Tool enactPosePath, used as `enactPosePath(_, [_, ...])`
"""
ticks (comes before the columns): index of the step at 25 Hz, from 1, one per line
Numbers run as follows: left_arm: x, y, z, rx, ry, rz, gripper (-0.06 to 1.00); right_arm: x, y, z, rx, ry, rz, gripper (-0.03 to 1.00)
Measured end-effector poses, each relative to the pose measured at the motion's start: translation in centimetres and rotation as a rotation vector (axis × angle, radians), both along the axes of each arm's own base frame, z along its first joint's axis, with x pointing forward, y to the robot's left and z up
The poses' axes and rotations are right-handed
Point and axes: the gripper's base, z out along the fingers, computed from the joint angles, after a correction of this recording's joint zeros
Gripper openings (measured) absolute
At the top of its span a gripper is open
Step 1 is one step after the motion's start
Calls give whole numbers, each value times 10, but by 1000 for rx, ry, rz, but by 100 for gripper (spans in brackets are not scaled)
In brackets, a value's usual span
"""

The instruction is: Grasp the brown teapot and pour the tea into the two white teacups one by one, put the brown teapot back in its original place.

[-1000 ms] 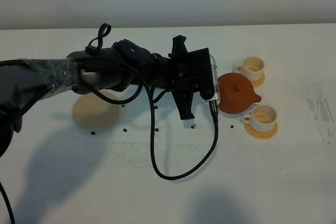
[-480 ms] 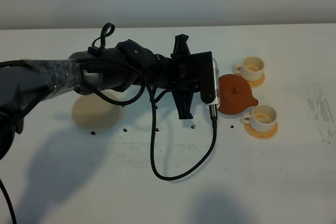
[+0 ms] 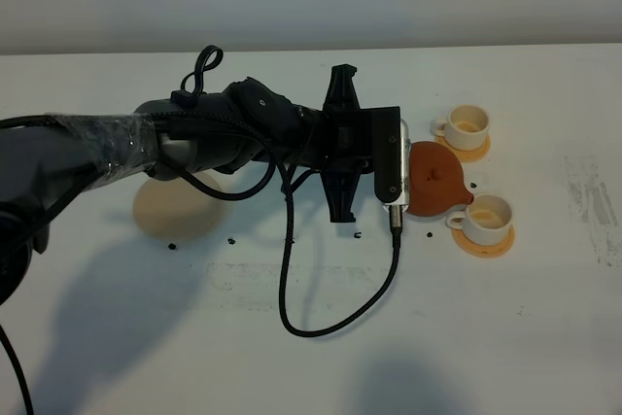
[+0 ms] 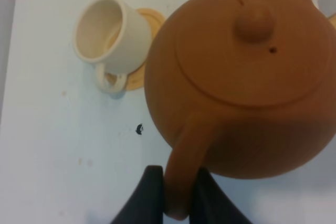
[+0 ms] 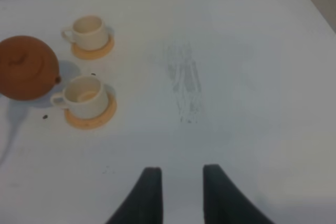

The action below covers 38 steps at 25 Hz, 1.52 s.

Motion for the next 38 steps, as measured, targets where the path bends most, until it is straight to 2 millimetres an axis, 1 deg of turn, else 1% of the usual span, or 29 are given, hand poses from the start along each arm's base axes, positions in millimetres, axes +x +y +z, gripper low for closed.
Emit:
enactPosePath(14, [-3, -12, 6, 27, -76, -31, 8, 0, 0, 0, 1, 0, 0, 22])
enactPosePath(23, [-3, -13, 6, 57, -123, -45, 8, 0, 0, 0, 1, 0, 0, 22])
enactPosePath(38, [-3, -14, 6, 64, -134, -49, 8, 0, 0, 0, 1, 0, 0, 22])
